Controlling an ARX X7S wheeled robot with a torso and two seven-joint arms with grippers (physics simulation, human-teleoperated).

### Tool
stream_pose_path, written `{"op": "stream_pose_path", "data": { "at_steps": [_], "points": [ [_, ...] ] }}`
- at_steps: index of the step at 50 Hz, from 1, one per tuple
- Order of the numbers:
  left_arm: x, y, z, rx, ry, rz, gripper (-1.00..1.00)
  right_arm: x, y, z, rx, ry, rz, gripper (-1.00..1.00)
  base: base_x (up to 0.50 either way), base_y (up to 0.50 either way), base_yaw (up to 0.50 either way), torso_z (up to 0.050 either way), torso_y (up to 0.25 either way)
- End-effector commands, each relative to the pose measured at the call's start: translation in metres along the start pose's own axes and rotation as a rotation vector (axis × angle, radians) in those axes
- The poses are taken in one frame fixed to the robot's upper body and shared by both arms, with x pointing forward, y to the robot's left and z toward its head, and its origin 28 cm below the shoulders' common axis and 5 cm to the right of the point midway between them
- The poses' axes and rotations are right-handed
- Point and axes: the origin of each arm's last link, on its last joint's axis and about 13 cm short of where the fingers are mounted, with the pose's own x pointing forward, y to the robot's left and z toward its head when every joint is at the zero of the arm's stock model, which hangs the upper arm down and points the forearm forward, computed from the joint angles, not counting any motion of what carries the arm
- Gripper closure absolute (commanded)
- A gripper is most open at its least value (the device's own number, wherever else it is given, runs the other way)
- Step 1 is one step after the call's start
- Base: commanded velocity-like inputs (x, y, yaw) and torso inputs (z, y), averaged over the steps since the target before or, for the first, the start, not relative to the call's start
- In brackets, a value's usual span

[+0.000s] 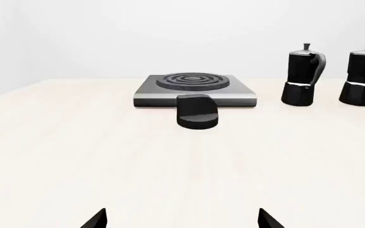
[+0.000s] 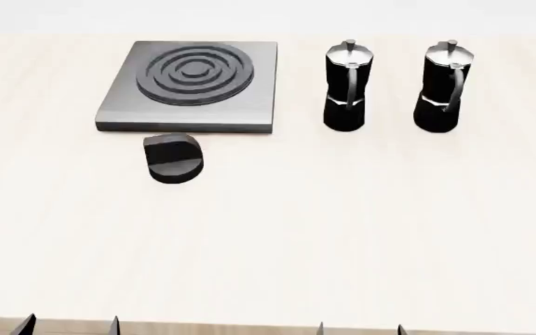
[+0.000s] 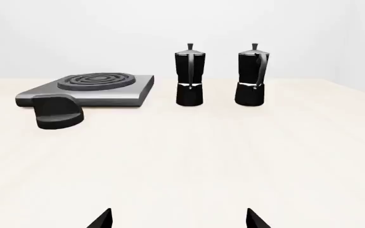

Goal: Turn off the stove.

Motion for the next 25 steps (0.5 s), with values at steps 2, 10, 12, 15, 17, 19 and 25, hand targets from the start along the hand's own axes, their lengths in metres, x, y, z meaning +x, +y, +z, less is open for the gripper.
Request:
{"op": "stream_pose_path", "data": {
  "at_steps": [2,10,12,15,17,19,25],
  "points": [
    [-0.001,0.0,0.001,-0.002,-0.006,-0.005,-1.0,0.0,0.001,-0.001,-0.01,0.006,-0.004,-1.0,0.0,0.0,0.0,0.0,0.0],
    [-0.003,-0.001,0.001,0.014,-0.003,-0.032,-1.0,-0.001,0.002,0.004,-0.016,0.001,0.003,-1.0,0.0,0.0,0.0,0.0,0.0],
    [-0.003,-0.001,0.001,0.01,-0.001,-0.037,-1.0,-0.002,0.002,0.004,-0.016,0.0,0.005,-1.0,0.0,0.0,0.0,0.0,0.0],
    [-0.003,0.0,0.002,0.007,-0.005,-0.031,-1.0,-0.002,0.003,0.004,-0.018,0.001,0.006,-1.0,0.0,0.0,0.0,0.0,0.0],
    [-0.003,0.0,0.003,0.021,0.001,-0.033,-1.0,-0.002,0.003,0.004,-0.019,0.0,0.005,-1.0,0.0,0.0,0.0,0.0,0.0],
    [-0.004,-0.001,0.004,0.015,-0.016,-0.034,-1.0,-0.001,0.002,-0.002,-0.021,0.027,0.005,-1.0,0.0,0.0,0.0,0.0,0.0],
    [-0.002,0.002,0.016,0.002,-0.028,0.001,-1.0,-0.005,0.007,0.02,-0.059,-0.034,0.042,-1.0,0.0,0.0,0.0,0.0,0.0]
  ]
}}
